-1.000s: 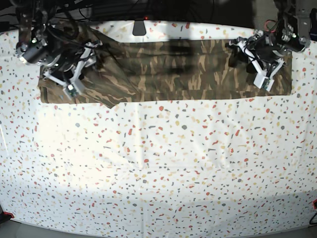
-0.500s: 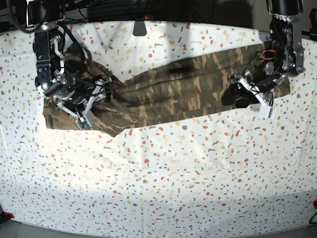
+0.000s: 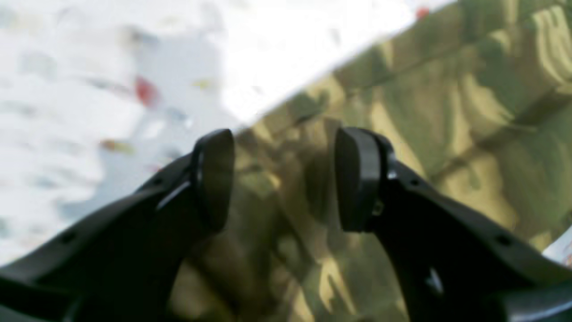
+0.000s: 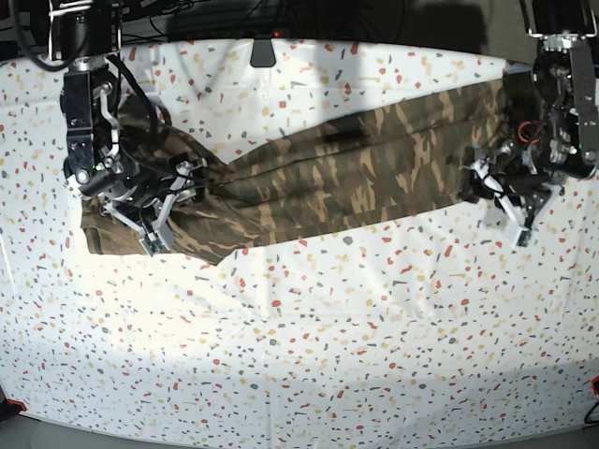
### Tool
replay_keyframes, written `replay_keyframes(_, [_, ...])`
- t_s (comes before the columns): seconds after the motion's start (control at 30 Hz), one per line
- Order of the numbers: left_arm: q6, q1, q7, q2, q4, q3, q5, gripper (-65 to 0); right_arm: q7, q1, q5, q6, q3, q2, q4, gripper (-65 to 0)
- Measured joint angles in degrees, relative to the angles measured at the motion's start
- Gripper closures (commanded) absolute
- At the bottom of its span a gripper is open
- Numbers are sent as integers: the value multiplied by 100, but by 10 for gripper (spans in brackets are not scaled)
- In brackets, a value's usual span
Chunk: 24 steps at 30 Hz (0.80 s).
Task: Fold the T-shirt properly
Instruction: 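Regrasp the strip ends with both grippers and push them toward the middle, then regrasp the strip end with the left gripper and pull it taut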
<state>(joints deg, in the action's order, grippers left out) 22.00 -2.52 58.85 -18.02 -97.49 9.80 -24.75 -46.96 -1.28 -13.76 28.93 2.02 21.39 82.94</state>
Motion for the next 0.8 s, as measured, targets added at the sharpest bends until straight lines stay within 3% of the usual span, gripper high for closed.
replay_keyframes(0.1, [22,-107,13,-61,-833,2,-59,-349,17,2,-2,0,2,-13,2,-369])
replay_keyframes(0.23, [13,-1169,273,-39,-1329,-7,33,-349,-33,-4,4,-7,7,-13,7,-369])
replay_keyframes(0.4, [24,-2164,-170,-39,-1561,-7,-31,-291,-44,-11,-4,-11,7,-15,4,-369])
replay_keyframes(0.5, [39,-2608,-278,-39,-1534,-4,297,-279,-46,-13,-2,-11,7,-13,4,-369])
replay_keyframes(0.63, [7,-2605,-704,-11,-1344,-4,549,-279,-46,-13,-2,-9,7,-15,2,-369])
replay_keyframes(0.8, [90,-2199,-1123,-4,-326,24,476,-279,-39,-13,-2,-13,4,-15,2,-369])
